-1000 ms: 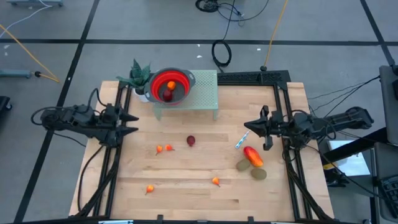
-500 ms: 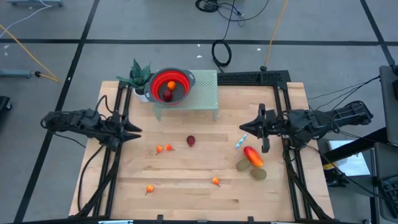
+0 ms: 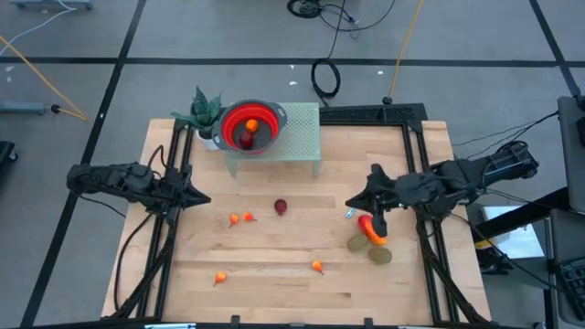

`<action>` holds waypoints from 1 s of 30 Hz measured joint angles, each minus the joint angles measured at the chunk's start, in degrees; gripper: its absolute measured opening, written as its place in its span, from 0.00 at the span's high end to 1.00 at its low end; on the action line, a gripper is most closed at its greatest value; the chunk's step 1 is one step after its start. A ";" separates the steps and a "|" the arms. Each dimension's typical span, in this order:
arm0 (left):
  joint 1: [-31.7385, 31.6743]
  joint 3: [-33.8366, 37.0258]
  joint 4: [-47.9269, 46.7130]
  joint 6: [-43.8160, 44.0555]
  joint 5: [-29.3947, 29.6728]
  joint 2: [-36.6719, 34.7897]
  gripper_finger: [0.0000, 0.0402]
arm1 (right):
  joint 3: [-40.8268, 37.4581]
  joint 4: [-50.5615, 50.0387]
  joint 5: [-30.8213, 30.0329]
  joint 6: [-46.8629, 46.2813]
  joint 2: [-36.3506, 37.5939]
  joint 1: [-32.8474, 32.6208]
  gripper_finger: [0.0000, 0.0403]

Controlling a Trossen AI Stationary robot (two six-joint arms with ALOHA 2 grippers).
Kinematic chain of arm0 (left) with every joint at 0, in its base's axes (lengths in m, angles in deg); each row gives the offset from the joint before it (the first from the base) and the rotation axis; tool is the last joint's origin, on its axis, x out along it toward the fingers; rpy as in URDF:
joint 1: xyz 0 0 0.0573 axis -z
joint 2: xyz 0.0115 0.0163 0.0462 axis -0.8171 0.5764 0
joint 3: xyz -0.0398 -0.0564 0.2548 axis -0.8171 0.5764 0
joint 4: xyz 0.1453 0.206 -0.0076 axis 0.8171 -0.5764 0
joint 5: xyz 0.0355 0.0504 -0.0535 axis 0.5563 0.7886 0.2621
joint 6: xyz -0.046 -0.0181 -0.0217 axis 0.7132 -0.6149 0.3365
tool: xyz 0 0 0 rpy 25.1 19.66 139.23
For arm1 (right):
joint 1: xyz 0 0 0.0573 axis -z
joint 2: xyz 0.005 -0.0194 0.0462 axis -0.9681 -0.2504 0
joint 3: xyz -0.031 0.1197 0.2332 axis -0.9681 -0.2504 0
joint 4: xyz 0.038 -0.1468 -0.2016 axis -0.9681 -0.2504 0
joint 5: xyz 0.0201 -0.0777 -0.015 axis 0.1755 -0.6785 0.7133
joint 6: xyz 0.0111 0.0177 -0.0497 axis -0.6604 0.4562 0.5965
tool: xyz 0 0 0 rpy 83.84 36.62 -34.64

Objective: Pick & Place Fruit
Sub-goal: Put the mango into the red strainer bowl on the shelf

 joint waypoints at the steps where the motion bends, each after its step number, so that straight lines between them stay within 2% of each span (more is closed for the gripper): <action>1: -0.02 0.00 0.02 -0.05 0.00 0.00 0.99 | 1.20 -1.35 0.06 -0.61 -0.99 -0.34 1.00; 10: -0.02 0.00 0.02 -0.42 -0.92 0.00 1.00 | 10.44 -15.15 0.28 -9.13 -9.83 -3.13 1.00; 23: -0.01 0.00 0.02 -0.49 -0.98 0.00 0.98 | 13.34 -34.83 16.29 -28.33 -19.83 -3.29 1.00; 30: -0.02 0.00 0.02 -0.50 -0.98 0.00 0.99 | 13.32 -42.69 18.20 -36.79 -22.54 -3.27 1.00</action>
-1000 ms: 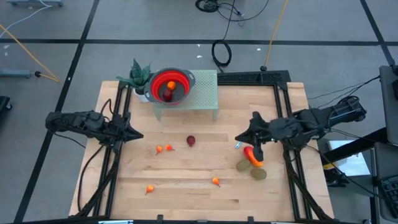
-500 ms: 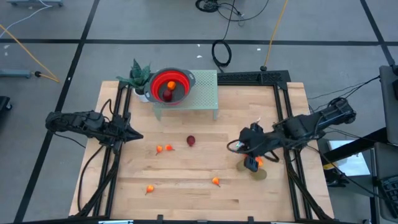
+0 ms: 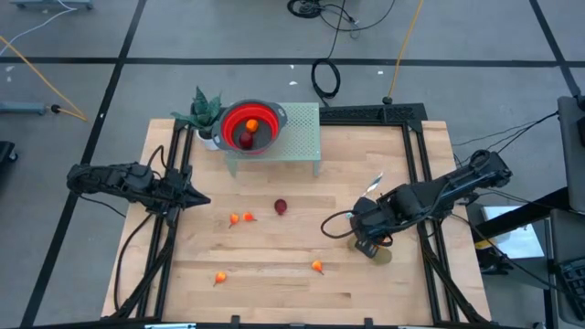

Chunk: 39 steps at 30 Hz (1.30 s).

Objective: Pick & Place Fruit
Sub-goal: Put the mango into the red strainer bowl on the shelf

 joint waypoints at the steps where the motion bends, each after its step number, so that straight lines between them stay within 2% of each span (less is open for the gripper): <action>1: 0.00 0.00 0.00 0.02 0.00 0.00 0.98 | 0.00 -0.52 0.00 -0.82 -0.07 0.03 1.00; 11: 0.00 0.00 0.00 0.08 -0.02 0.00 0.98 | -0.04 -0.56 -0.05 -3.86 0.36 -0.02 1.00; 15: 0.00 0.00 0.02 0.10 -0.02 0.00 1.00 | -0.04 -0.49 -0.14 -3.87 0.35 0.00 0.97; 30: 0.02 0.00 0.02 0.22 -0.02 0.00 0.98 | -0.07 -0.86 -0.24 -5.37 0.35 0.00 0.61; 39: 0.02 0.00 0.02 0.21 -0.02 0.00 0.98 | -0.09 -2.30 -0.28 -4.06 0.37 0.00 0.51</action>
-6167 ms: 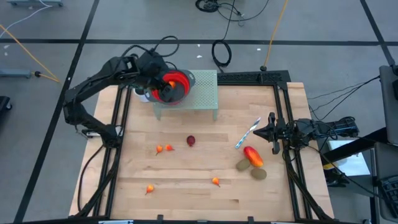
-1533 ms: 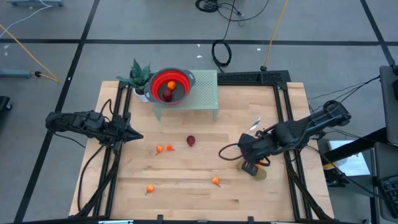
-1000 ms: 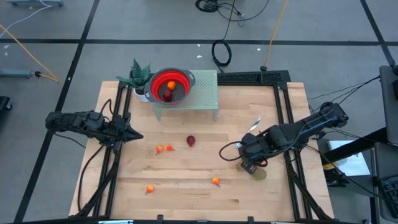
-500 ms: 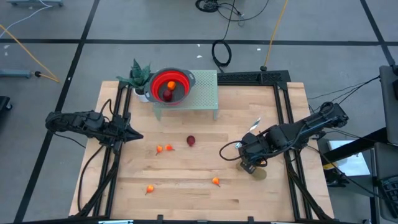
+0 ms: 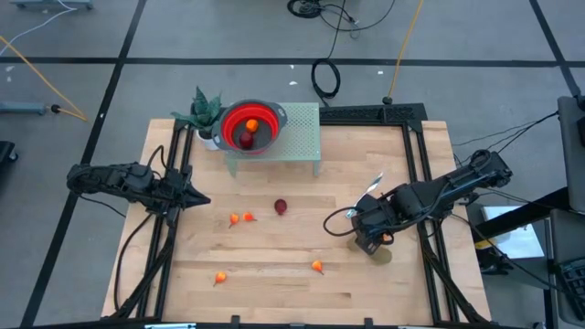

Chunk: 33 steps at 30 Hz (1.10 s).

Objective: Pick & Place Fruit
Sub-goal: Put the mango into the red strainer bowl on the shelf

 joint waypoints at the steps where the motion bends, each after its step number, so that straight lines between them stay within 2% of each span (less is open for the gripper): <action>1: 0.00 0.00 0.00 0.00 0.00 0.00 0.98 | 0.00 0.09 0.00 0.23 0.00 0.00 0.50; 12: -0.01 0.00 0.00 -0.02 0.01 0.00 0.98 | -0.02 1.60 0.04 0.30 0.00 0.00 0.52; 17: -0.01 -0.02 0.02 -0.02 0.00 0.00 0.98 | -0.02 1.32 0.02 -0.36 0.00 0.00 0.49; 25: 0.00 -0.02 0.02 -0.04 0.02 0.00 0.98 | -0.66 0.88 0.04 -3.41 0.02 0.00 0.32; 33: -0.02 -0.02 0.02 -0.04 0.00 0.00 0.98 | -8.14 1.74 0.04 -4.28 0.00 0.00 0.13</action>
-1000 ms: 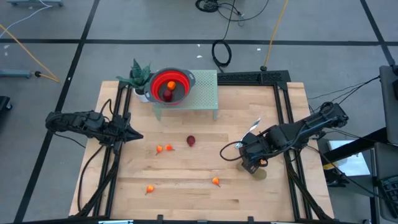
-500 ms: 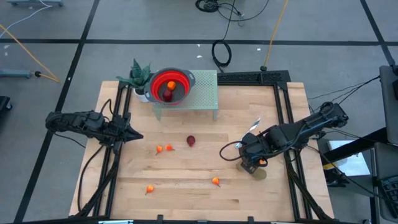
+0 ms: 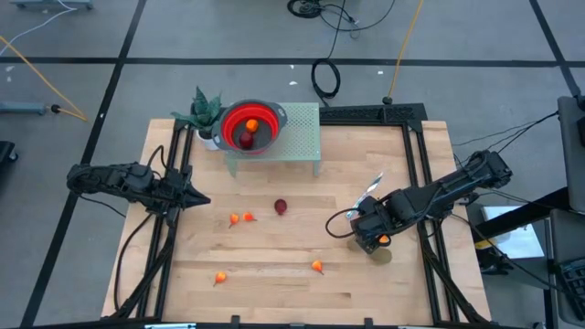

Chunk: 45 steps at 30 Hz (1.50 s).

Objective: Pick & Place Fruit
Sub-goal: Put the mango into the red strainer bowl on the shelf

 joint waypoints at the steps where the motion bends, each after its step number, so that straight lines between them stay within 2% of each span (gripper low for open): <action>1: 0.01 0.00 0.00 0.06 0.00 0.00 0.98 | -0.86 0.27 -0.01 -0.03 0.00 0.00 0.11; 9: 0.02 0.00 0.00 0.30 0.02 0.00 0.98 | -6.43 3.51 -0.11 -0.03 0.00 0.00 0.04; 19: 0.02 -0.01 0.00 0.93 0.02 0.01 0.98 | -13.52 9.73 0.04 0.73 0.00 0.00 0.03; 35: 0.00 -0.02 0.00 1.79 0.02 0.02 0.98 | -14.00 15.01 -0.22 18.30 0.00 0.02 0.03; 45: 0.00 -0.02 0.00 1.77 0.02 0.02 0.98 | -21.48 18.46 -0.09 19.31 0.00 0.11 0.03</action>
